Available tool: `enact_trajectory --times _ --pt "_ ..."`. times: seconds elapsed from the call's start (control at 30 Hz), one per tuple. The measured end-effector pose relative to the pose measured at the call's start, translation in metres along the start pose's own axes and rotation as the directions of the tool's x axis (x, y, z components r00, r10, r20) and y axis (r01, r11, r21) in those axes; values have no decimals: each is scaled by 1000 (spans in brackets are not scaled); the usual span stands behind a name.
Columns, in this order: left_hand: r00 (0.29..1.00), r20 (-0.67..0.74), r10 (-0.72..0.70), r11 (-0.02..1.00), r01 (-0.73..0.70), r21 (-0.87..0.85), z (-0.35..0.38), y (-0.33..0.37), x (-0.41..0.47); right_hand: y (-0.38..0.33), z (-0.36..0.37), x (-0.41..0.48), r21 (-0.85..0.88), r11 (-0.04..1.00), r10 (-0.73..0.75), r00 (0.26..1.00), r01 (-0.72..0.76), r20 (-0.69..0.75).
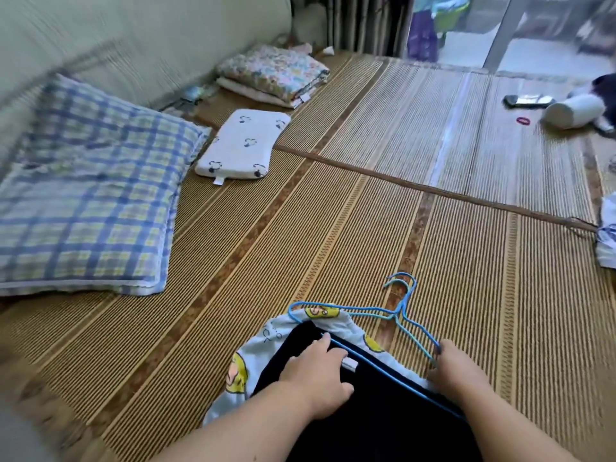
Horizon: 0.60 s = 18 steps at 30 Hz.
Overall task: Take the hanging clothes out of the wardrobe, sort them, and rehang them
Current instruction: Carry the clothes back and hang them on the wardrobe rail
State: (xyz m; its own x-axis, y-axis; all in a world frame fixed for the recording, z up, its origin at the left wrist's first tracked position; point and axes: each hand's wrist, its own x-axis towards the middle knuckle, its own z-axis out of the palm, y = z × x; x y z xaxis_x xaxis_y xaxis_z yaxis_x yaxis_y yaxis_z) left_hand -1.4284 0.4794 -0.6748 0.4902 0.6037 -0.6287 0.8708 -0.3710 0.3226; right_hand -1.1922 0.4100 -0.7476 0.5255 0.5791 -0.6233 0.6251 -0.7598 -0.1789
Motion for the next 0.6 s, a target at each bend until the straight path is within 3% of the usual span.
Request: enact_trajectory --times 0.13,0.27,0.4,0.5,0.6 --pt "999 -32 3 999 -2 47 -6 7 16 1 3 -1 6 1000 -22 998 23 -53" --pt "997 -74 39 999 -41 -35 -17 28 6 7 -21 -22 60 983 -167 980 174 -109" --pt "977 -209 33 984 -68 -166 -34 54 -28 -1 -56 -79 149 930 -345 938 336 38" --pt "929 -369 -32 956 -79 -282 -62 74 -69 -15 -81 -138 226 862 -474 879 453 48" --pt "831 -548 -96 895 -169 -412 -101 87 -130 -30 -112 -198 267 793 -578 815 548 44"
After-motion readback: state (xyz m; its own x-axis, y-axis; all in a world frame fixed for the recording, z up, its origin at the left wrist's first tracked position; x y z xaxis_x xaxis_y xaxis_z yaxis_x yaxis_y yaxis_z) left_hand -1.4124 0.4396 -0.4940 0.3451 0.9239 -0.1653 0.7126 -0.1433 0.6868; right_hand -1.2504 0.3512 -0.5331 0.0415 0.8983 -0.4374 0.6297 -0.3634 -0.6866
